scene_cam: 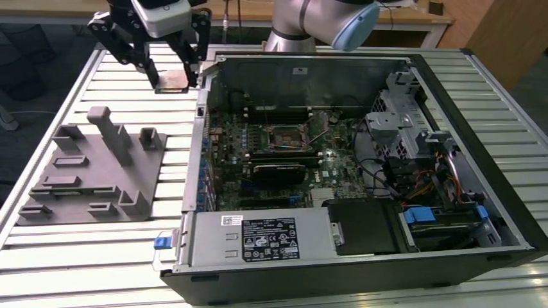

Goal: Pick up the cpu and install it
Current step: 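Pick up the cpu and move it towards the insertion slot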

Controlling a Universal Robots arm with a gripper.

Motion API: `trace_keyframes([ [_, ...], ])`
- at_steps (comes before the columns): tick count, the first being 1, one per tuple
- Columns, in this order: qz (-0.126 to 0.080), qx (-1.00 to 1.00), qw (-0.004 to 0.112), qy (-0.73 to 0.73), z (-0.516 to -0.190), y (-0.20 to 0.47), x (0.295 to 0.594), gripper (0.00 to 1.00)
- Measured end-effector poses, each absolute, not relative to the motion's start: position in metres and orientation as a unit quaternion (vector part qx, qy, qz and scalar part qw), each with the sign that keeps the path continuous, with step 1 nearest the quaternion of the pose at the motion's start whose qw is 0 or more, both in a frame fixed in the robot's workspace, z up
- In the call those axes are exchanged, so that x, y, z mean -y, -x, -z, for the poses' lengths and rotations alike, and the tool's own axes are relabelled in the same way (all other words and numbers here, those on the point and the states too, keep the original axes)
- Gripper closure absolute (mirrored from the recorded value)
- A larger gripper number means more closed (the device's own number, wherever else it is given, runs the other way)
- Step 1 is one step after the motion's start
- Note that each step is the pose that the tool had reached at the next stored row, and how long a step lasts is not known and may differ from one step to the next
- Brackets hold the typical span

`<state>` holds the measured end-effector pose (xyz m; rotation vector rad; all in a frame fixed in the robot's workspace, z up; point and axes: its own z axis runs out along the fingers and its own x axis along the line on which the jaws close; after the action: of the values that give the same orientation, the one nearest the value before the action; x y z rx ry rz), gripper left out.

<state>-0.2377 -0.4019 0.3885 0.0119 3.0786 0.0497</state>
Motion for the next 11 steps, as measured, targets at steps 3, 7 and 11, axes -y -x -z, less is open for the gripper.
trace_keyframes([
  [3, -0.016, -0.999, 0.031, -0.004, -0.388, 0.233, 0.402, 0.45],
  [7, -0.016, -0.999, 0.031, -0.004, -0.387, 0.227, 0.401, 0.45],
  [11, -0.016, -0.999, 0.031, -0.004, -0.384, 0.22, 0.401, 0.45],
])
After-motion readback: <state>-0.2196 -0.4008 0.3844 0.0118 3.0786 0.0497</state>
